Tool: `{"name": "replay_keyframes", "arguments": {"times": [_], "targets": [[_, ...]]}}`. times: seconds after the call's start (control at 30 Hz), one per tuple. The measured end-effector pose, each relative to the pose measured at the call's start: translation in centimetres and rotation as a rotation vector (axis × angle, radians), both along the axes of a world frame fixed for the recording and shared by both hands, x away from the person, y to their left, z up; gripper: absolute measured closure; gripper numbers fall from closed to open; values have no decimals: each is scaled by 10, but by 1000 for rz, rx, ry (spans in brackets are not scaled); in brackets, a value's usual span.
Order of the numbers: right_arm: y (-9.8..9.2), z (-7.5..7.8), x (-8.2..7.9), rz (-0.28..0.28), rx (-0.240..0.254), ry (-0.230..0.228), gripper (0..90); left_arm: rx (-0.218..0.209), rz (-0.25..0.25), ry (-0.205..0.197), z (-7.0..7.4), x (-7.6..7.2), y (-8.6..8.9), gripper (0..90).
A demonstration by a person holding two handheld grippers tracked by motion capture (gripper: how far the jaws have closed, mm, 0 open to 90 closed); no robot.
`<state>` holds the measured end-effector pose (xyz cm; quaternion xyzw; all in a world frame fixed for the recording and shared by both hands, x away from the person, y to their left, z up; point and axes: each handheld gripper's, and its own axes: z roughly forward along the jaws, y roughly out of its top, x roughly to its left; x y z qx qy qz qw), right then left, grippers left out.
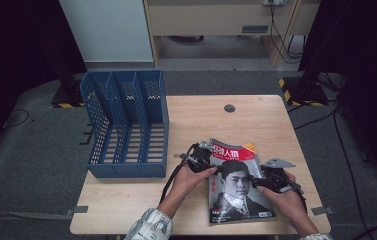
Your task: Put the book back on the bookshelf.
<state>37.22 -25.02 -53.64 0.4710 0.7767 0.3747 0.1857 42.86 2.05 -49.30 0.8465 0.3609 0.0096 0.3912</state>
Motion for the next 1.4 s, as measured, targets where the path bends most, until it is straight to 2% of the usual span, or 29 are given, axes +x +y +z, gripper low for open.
{"name": "replay_keyframes", "arguments": {"times": [0.23, 0.3, 0.43, 0.5, 0.57, 0.6, 0.7, 0.73, 0.8, 0.87, 0.97, 1.07, 1.17, 1.2, 1.23, 1.4], "targets": [[2, 1, -1, 23, 5, -6, 416, 25, 8, 1, 7, 14, -7, 564], [2, 1, 0, 31, 12, -10, 456, 48, -4, 7, 8, 20, -11, 585], [3, 0, 0, 41, 12, -15, 473, 37, -2, 19, 10, 24, -13, 614], [4, 0, 0, 54, 16, -14, 480, 44, 5, 33, 10, 27, -15, 671], [3, 0, 1, 57, 22, -8, 479, 25, 24, 54, 12, 28, -13, 764], [3, 0, 1, 57, 26, -3, 477, 22, 25, 52, 14, 28, -13, 779], [3, 0, 2, 64, 27, -2, 464, 39, 12, 31, 20, 27, -14, 806], [4, 0, 3, 70, 32, -1, 440, 50, -5, 1, 27, 24, -17, 811], [4, 0, 4, 79, 26, -1, 386, 37, -23, -29, 35, 21, -19, 820], [4, 0, 6, 90, 40, 20, 311, 19, -41, -48, 43, 18, -21, 832], [3, 1, 9, 110, 48, 19, 273, 14, -51, -65, 50, 15, -23, 850], [2, 2, 13, 125, 73, 13, 203, 12, -83, -97, 66, 10, -26, 863], [1, 3, 15, 141, 78, 19, 185, 11, -95, -116, 73, 8, -26, 866], [-1, 7, 16, 160, 90, 8, 174, 9, -106, -135, 81, 6, -25, 867], [-2, 10, 16, 165, 102, 3, 183, 9, -106, -135, 81, 6, -25, 867], [-6, 15, 19, 200, 129, -4, 244, 19, -131, -173, 102, 1, -25, 867]]}}
